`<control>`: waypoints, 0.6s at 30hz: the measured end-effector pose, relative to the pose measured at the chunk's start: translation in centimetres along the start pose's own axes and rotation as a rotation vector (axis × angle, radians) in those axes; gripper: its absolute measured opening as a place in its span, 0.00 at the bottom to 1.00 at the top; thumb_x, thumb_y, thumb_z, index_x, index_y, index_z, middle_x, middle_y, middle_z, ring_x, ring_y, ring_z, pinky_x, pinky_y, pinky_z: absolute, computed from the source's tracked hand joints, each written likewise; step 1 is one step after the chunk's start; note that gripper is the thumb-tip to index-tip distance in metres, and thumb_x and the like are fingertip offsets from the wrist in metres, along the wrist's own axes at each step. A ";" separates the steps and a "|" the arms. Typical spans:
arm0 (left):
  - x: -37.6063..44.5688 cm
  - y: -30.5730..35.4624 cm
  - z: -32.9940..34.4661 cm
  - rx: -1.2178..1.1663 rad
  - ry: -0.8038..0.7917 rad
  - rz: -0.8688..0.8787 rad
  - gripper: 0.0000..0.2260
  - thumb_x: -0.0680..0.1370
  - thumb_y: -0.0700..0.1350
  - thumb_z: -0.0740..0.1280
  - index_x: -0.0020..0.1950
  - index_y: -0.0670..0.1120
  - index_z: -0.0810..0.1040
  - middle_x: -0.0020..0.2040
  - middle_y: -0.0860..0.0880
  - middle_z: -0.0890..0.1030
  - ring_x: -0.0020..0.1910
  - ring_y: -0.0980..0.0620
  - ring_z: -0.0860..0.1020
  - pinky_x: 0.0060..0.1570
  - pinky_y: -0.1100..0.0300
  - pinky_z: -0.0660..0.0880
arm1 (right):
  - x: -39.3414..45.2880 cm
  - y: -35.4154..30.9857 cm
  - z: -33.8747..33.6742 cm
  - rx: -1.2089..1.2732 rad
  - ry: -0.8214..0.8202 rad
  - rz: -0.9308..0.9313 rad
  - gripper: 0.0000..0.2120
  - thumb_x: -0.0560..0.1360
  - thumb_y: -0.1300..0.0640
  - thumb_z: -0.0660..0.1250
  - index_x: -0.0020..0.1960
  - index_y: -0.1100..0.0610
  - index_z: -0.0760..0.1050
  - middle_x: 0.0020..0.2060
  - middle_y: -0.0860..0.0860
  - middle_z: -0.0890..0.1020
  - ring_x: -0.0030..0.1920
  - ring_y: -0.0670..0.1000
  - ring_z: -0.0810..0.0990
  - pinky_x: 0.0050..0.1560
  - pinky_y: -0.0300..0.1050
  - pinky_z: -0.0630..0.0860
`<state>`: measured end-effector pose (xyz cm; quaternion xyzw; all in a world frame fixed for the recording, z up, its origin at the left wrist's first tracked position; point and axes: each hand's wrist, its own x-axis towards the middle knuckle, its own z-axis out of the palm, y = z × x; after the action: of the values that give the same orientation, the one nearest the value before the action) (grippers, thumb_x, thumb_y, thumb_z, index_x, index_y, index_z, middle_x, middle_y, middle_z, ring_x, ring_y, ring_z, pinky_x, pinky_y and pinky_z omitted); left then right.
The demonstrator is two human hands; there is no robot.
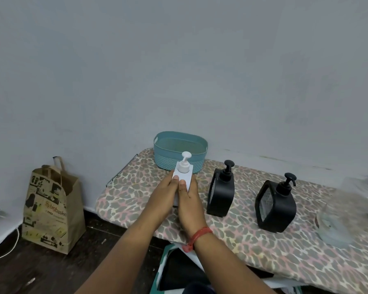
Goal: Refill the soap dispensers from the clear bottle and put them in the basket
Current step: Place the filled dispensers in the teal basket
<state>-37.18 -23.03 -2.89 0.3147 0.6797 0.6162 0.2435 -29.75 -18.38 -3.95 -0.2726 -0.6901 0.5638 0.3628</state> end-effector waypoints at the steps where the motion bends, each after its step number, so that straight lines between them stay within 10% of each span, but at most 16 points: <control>1: 0.1 0.0 0.0 -0.015 0.001 0.001 0.16 0.87 0.49 0.57 0.74 0.57 0.73 0.67 0.57 0.79 0.62 0.61 0.77 0.62 0.64 0.70 | 0.1 0.0 0.1 0.000 0.004 0.001 0.20 0.84 0.47 0.54 0.76 0.43 0.62 0.69 0.41 0.74 0.67 0.40 0.73 0.70 0.43 0.69; 12: 2.0 6.6 -1.2 0.028 0.005 0.122 0.15 0.81 0.52 0.57 0.61 0.62 0.80 0.57 0.60 0.83 0.57 0.60 0.80 0.56 0.56 0.75 | 3.9 -7.1 -1.2 -0.190 -0.018 -0.019 0.17 0.82 0.50 0.60 0.70 0.50 0.66 0.55 0.45 0.80 0.52 0.48 0.80 0.45 0.41 0.73; 18: 6.7 12.4 -1.9 -0.008 0.014 0.126 0.13 0.79 0.48 0.61 0.56 0.53 0.83 0.57 0.50 0.85 0.58 0.47 0.83 0.60 0.46 0.77 | 11.3 -15.2 -4.3 -0.424 -0.183 -0.012 0.14 0.76 0.58 0.68 0.59 0.63 0.77 0.54 0.60 0.83 0.55 0.58 0.83 0.57 0.56 0.80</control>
<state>-41.51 -18.89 9.97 0.3515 0.6577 0.6353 0.2007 -32.43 -10.22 13.47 -0.2862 -0.8247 0.4264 0.2370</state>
